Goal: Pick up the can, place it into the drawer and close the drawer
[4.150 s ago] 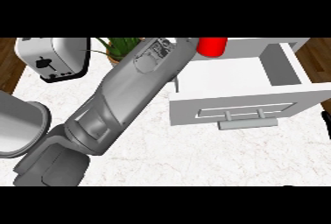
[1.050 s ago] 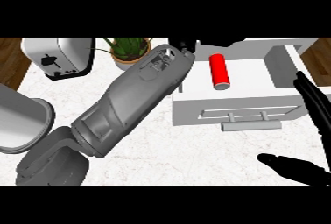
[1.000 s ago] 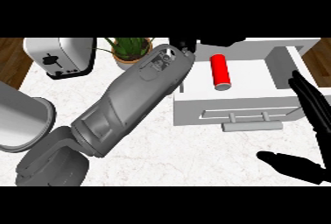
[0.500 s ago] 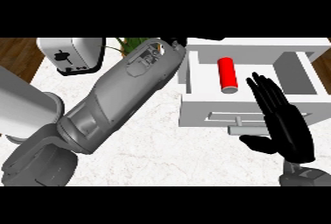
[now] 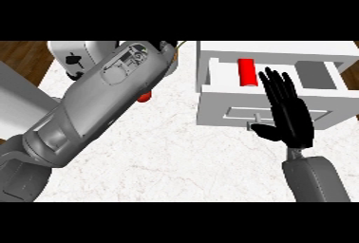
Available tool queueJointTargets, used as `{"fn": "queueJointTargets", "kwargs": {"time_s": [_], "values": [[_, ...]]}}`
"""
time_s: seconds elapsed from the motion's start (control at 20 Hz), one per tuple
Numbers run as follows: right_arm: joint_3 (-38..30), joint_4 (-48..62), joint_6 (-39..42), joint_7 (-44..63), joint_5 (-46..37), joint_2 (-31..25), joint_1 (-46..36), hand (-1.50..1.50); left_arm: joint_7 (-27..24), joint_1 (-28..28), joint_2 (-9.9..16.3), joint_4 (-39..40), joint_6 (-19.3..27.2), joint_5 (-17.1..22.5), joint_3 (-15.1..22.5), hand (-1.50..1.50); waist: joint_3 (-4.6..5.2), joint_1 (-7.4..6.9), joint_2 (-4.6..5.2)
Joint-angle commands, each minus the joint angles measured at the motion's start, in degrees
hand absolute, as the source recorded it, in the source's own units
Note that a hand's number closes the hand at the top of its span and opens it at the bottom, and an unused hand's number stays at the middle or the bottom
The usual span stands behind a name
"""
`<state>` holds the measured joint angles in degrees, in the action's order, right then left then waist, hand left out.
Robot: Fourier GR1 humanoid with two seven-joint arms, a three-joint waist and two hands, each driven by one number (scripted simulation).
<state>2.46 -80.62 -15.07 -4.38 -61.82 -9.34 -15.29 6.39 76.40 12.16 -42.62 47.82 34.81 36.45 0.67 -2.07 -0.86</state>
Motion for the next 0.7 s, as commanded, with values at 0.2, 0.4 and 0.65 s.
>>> {"fn": "queueJointTargets", "kwargs": {"time_s": [0.2,0.4,0.65], "values": [[-3.44,19.94,-9.05,-3.37,-2.73,0.6,-7.43,-1.5,5.86,-4.5,9.16,-10.58,-3.03,-1.58,-0.15,-1.5,-0.73,-0.51,0.89],[-5.39,29.52,-11.98,-2.28,-5.22,0.36,-15.52,-1.5,7.96,-9.07,11.65,-17.59,-1.7,-2.32,0.47,-1.5,-0.73,-1.62,0.92],[-8.85,39.7,-21.34,-3.69,-5.4,0.98,-22.28,-1.5,8.6,-13.31,13.96,-20.84,-3.07,-2.84,-0.12,-1.5,-0.77,-1.86,1.47]]}}
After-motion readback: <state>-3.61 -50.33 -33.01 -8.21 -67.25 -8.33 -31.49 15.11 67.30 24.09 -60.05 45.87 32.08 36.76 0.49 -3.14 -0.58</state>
